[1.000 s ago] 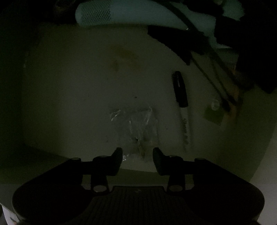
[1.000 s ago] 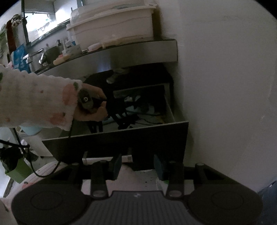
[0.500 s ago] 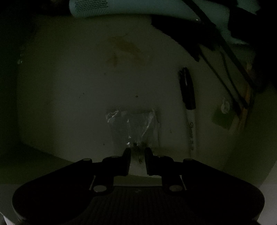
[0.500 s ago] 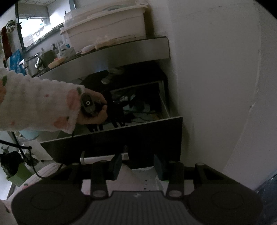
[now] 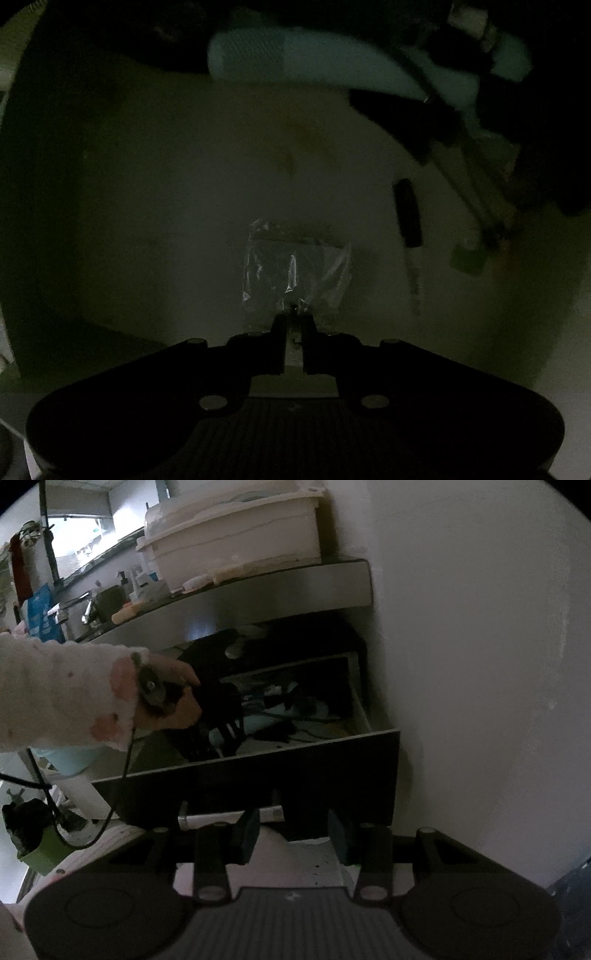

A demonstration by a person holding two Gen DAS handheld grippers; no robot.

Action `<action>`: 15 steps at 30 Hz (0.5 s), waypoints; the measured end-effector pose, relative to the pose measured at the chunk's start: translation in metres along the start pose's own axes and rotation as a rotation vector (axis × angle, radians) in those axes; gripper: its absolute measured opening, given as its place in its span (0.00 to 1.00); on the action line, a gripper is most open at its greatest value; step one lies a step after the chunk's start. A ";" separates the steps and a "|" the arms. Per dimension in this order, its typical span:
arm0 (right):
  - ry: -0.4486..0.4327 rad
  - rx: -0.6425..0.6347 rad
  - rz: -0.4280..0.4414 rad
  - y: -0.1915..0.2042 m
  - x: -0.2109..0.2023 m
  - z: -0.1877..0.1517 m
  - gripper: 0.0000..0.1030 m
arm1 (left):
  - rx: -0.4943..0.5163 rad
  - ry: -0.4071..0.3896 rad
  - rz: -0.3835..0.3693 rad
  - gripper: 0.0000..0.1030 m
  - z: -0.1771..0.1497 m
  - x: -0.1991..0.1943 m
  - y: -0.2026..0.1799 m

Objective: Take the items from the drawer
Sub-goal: 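Lift the bag out of the drawer with the left tool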

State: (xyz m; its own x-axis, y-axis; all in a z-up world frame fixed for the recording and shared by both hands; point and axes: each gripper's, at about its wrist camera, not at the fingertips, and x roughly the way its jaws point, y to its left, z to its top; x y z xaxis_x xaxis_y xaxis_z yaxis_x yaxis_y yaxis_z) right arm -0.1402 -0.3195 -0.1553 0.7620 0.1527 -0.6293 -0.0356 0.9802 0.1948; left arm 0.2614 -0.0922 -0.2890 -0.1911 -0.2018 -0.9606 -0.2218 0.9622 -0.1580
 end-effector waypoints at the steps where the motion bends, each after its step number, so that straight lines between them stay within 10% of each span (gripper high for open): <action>1: -0.002 -0.004 0.002 0.001 0.000 0.001 0.39 | -0.001 -0.003 -0.013 0.08 -0.002 -0.007 0.002; 15: -0.041 -0.085 0.027 0.024 -0.007 0.014 0.39 | 0.150 -0.045 -0.127 0.08 -0.062 -0.062 0.034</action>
State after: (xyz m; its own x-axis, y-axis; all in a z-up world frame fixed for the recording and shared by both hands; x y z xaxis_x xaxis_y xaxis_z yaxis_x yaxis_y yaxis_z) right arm -0.1375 -0.2986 -0.1353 0.7859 0.1754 -0.5929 -0.1096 0.9832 0.1456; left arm 0.2068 -0.0579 -0.2208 -0.1269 -0.3182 -0.9395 -0.0957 0.9467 -0.3077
